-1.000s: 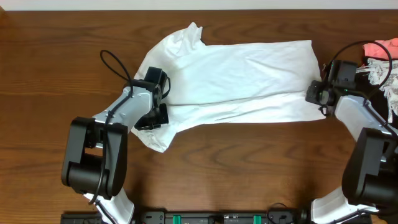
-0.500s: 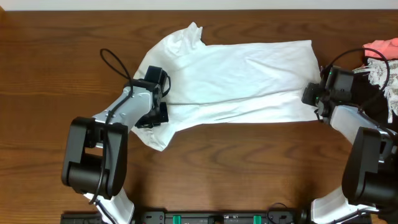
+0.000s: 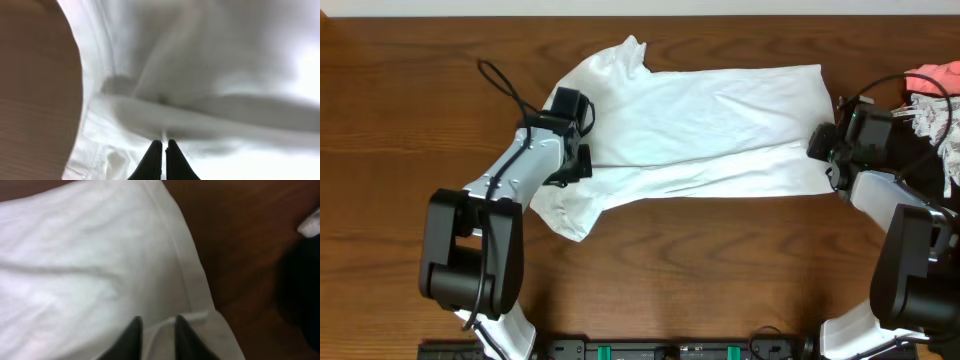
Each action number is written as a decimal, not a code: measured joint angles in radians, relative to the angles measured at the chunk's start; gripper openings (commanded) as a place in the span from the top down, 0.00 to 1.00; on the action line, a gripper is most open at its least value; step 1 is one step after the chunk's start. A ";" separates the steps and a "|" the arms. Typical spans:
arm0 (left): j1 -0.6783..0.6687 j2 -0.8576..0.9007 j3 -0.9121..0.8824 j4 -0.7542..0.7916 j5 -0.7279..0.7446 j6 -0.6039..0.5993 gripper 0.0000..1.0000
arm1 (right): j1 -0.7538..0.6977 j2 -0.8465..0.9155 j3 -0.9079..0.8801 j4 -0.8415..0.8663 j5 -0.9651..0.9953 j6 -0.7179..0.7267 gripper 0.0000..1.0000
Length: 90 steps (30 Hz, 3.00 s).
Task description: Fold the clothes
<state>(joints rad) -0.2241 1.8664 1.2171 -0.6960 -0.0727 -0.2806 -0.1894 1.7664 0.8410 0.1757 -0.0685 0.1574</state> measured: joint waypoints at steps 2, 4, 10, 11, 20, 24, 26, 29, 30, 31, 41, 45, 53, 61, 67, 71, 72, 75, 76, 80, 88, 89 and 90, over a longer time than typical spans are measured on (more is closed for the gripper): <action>0.002 0.000 0.029 -0.003 -0.003 0.001 0.93 | 0.000 0.000 0.002 0.035 -0.039 -0.025 0.31; 0.005 -0.006 0.045 -0.004 -0.003 0.002 0.93 | 0.000 0.000 0.013 0.015 -0.074 -0.036 0.28; 0.008 -0.125 0.057 -0.037 -0.006 -0.006 0.83 | 0.005 0.003 0.195 -0.293 -0.180 -0.088 0.39; 0.008 -0.150 0.058 -0.045 -0.005 -0.011 0.83 | 0.010 0.003 0.242 -0.356 -0.191 -0.095 0.45; 0.008 -0.266 0.066 -0.122 0.032 -0.034 0.94 | 0.182 0.003 0.513 -0.829 -0.227 -0.147 0.99; 0.008 -0.265 0.058 -0.121 0.036 -0.037 0.94 | 0.307 0.003 0.514 -0.868 -0.226 -0.151 0.99; 0.008 -0.264 0.045 -0.122 0.036 -0.045 0.94 | 0.365 0.003 0.511 -0.867 -0.218 -0.152 0.99; 0.008 -0.259 0.015 -0.119 0.037 -0.066 0.94 | 0.443 0.011 0.509 -0.864 -0.208 -0.151 0.99; 0.008 -0.256 0.003 -0.115 0.036 -0.071 0.94 | 0.466 0.015 0.509 -0.861 -0.204 -0.151 0.99; 0.008 -0.251 -0.010 -0.110 0.037 -0.076 0.94 | 0.490 0.021 0.509 -0.856 -0.203 -0.151 0.99; 0.008 -0.212 -0.186 -0.042 0.040 -0.126 0.94 | 0.606 0.160 0.506 -0.833 -0.181 -0.143 0.99; 0.008 -0.211 -0.196 -0.032 0.040 -0.135 0.94 | 0.636 0.201 0.504 -0.823 -0.183 -0.142 0.99; 0.008 -0.211 -0.203 0.024 0.040 -0.156 0.94 | 0.717 0.221 0.504 -0.794 -0.186 -0.142 0.99; 0.008 -0.211 -0.311 0.106 0.040 -0.172 0.94 | 0.740 0.221 0.504 -0.780 -0.186 -0.139 0.99; 0.008 -0.211 -0.333 0.119 0.040 -0.172 0.94 | 0.744 0.221 0.504 -0.782 -0.186 -0.124 0.99; 0.008 -0.211 -0.333 0.128 0.040 -0.172 0.94 | 0.744 0.222 0.504 -0.784 -0.186 -0.116 0.99; 0.008 -0.211 -0.333 0.131 0.040 -0.172 0.94 | 0.745 0.222 0.504 -0.784 -0.186 -0.116 0.99; 0.008 -0.211 -0.333 0.150 0.040 -0.172 0.94 | 0.748 0.224 0.500 -0.779 -0.186 -0.112 0.99; 0.008 -0.211 -0.333 0.156 0.040 -0.172 0.94 | 0.751 0.225 0.499 -0.777 -0.186 -0.110 0.99; 0.008 -0.211 -0.336 0.166 0.040 -0.172 0.94 | 0.764 0.248 0.498 -0.772 -0.187 -0.102 0.99; 0.008 -0.174 -0.338 0.169 0.040 -0.173 0.94 | 0.764 0.275 0.493 -0.764 -0.187 -0.090 0.99; 0.008 -0.170 -0.336 0.172 0.040 -0.173 0.94 | 0.764 0.275 0.493 -0.764 -0.187 -0.090 0.99; 0.008 -0.168 -0.336 0.173 0.040 -0.173 0.94 | 0.764 0.275 0.493 -0.762 -0.186 -0.089 0.99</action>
<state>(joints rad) -0.2157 1.6981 0.8814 -0.5232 -0.0322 -0.4534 0.5747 2.0415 1.3338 -0.5861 -0.2546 0.0681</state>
